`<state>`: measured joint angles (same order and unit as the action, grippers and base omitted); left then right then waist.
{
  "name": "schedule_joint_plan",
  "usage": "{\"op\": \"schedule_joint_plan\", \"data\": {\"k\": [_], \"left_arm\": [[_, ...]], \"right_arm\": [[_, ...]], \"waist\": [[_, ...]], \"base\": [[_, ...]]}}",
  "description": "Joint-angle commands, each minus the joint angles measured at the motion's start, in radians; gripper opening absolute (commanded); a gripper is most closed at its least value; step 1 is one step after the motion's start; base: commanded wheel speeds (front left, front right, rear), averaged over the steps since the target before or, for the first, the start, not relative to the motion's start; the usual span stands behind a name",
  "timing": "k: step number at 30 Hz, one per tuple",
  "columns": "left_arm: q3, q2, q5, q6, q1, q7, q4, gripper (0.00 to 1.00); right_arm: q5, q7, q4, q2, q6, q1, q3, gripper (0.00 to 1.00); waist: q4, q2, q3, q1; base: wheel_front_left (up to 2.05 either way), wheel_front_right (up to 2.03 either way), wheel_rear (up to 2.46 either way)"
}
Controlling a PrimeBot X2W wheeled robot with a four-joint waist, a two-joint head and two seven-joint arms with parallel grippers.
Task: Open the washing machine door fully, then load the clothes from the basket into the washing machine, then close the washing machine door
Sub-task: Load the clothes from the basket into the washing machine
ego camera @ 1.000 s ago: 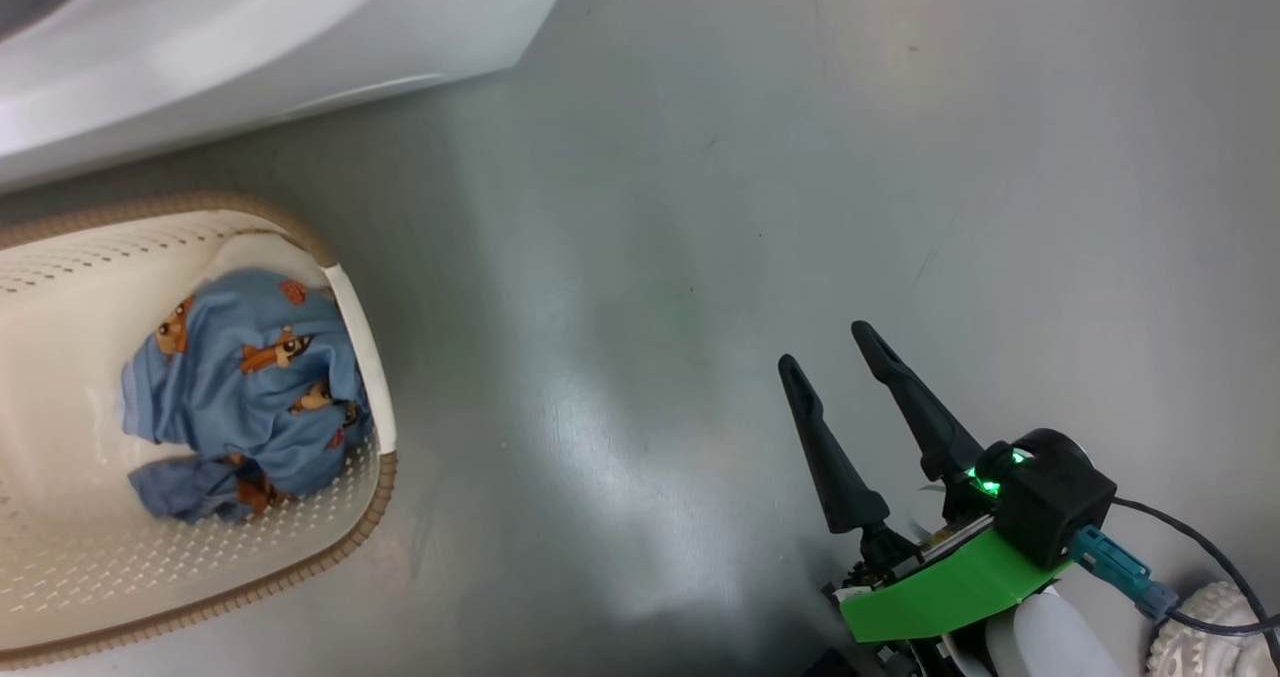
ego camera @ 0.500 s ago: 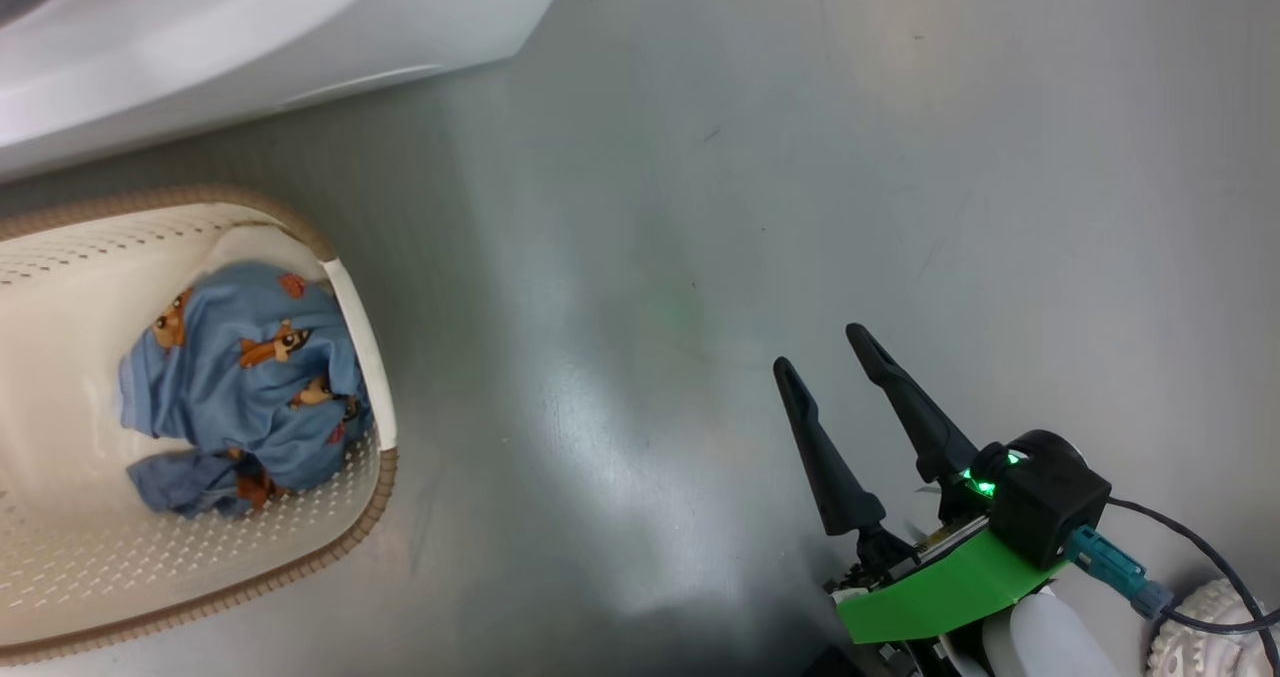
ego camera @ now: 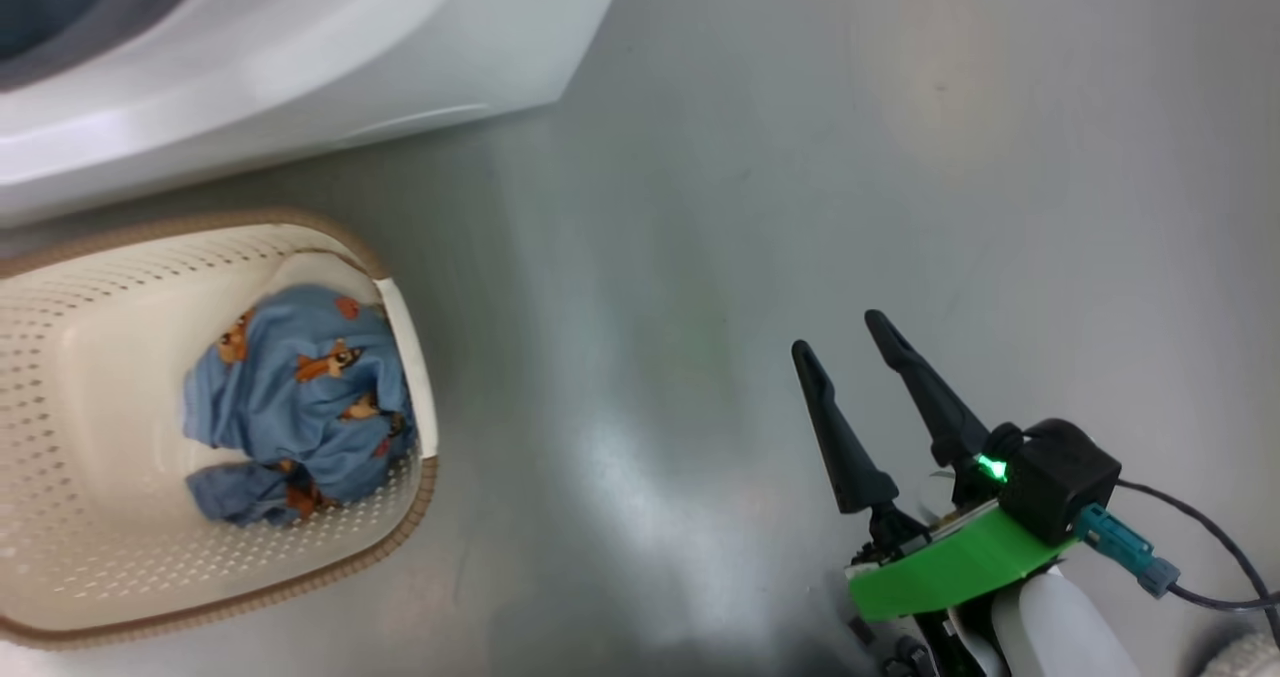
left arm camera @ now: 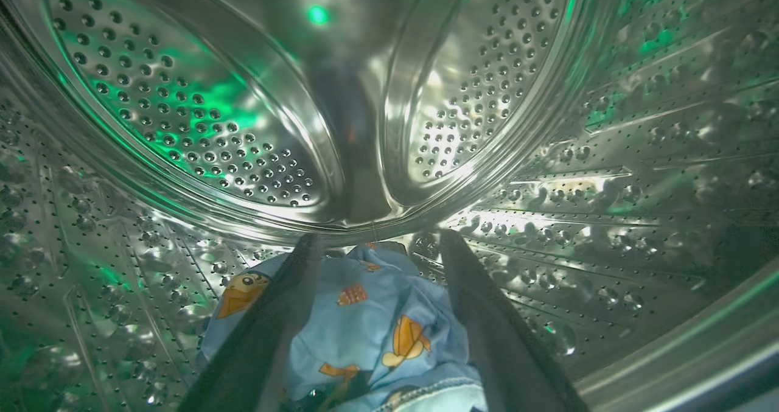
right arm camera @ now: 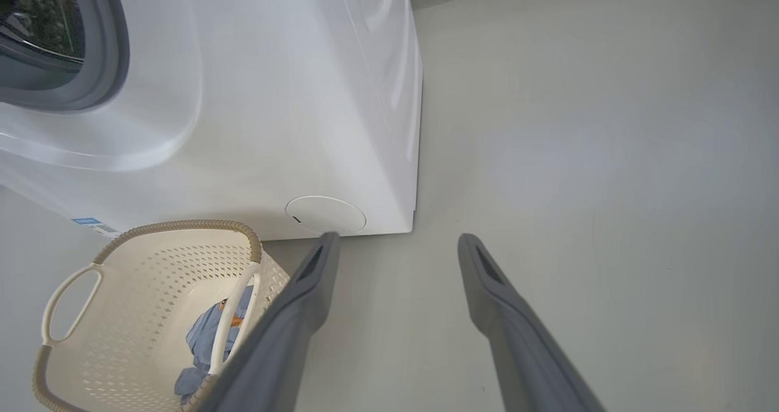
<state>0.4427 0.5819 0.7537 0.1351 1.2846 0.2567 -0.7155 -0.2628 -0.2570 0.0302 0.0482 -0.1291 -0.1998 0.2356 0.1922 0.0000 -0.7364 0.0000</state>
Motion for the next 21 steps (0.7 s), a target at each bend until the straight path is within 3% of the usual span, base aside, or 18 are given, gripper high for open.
{"op": "schedule_joint_plan", "data": {"k": [1, 21], "left_arm": [[-0.027, 0.043, -0.002, -0.004, -0.024, 0.005, 0.034, 1.00], [-0.136, -0.080, -0.092, -0.004, -0.312, 0.005, 0.222, 1.00]], "right_arm": [[-0.006, -0.005, -0.012, 0.002, -0.002, 0.005, 0.015, 1.00], [0.018, -0.005, 0.084, 0.002, -0.002, -0.005, -0.049, 1.00]], "waist": [[-0.022, 0.0000, 0.025, 0.0000], [-0.114, 0.0000, 0.228, 0.0000]], "base": [[0.00, 0.00, 0.00], [0.00, 0.00, 0.00]]}}
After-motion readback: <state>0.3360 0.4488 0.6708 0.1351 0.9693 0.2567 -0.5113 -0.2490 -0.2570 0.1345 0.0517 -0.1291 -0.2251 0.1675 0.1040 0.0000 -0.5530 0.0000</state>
